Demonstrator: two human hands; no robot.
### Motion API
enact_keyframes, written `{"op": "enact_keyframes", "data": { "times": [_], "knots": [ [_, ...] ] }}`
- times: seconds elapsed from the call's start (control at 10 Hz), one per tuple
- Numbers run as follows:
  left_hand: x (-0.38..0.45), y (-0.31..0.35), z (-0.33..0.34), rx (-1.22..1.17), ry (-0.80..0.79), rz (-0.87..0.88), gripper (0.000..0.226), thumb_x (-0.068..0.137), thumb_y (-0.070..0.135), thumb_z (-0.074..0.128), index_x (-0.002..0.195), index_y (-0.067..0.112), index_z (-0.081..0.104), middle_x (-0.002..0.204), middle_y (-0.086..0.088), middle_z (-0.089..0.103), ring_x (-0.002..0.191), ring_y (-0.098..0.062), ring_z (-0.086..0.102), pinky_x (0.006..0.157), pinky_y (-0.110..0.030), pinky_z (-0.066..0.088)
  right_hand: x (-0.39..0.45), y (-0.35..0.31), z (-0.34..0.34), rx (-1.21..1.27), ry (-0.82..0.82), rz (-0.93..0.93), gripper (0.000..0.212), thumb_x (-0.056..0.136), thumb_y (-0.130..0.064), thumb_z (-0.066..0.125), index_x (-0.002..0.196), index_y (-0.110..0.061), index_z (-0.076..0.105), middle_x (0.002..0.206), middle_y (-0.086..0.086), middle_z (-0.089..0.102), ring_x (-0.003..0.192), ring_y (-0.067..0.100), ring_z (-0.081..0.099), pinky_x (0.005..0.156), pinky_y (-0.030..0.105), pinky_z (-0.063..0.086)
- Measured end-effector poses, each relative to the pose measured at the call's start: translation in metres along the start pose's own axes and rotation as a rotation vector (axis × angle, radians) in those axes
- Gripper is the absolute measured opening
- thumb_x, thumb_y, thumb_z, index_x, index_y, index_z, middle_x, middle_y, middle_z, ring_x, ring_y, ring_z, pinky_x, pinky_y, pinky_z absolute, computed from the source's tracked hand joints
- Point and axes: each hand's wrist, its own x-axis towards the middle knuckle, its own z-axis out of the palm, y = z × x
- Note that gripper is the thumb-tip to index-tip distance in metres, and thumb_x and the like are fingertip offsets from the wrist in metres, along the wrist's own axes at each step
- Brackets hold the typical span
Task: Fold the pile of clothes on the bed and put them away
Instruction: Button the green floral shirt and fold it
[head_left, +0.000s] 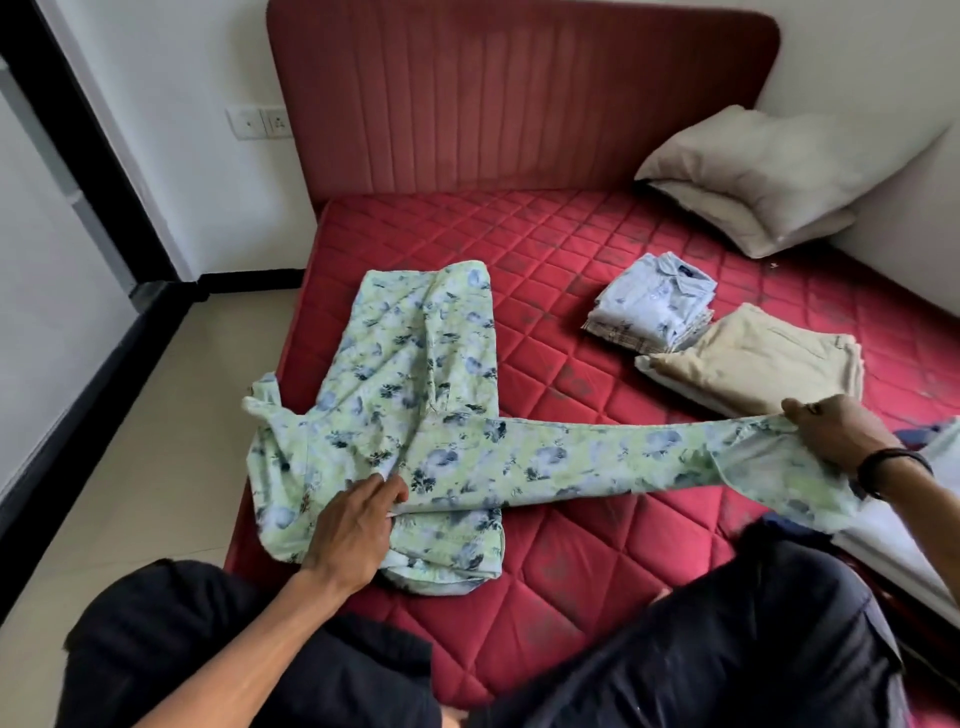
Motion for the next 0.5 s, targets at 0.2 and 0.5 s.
{"op": "enact_keyframes", "data": {
  "times": [0.2,0.5],
  "knots": [
    [0.029,-0.007,-0.034,0.107,-0.417,-0.082,0.049,0.084,0.064,0.062,0.125,0.037,0.06,0.125,0.011,0.048,0.121,-0.013,0.048,0.103,-0.04,0.045,-0.047,-0.105,-0.032,0.903,-0.601,0.067,0.043,0.092,-0.009,0.069,0.124,0.018,0.057,0.064,0.011,0.072,0.05,0.011,0.07,0.044,0.021,0.056],
    [0.046,0.021,-0.02,-0.663,-0.432,-0.1,0.065,0.072,0.084,0.071,0.113,0.032,0.071,0.105,0.019,0.072,0.095,0.005,0.067,0.091,-0.024,0.057,-0.035,-0.32,0.002,1.398,-0.726,-0.071,0.036,0.067,0.017,0.079,0.086,-0.005,0.058,0.046,-0.004,0.064,0.059,0.002,0.07,0.055,0.013,0.052]
  ]
}}
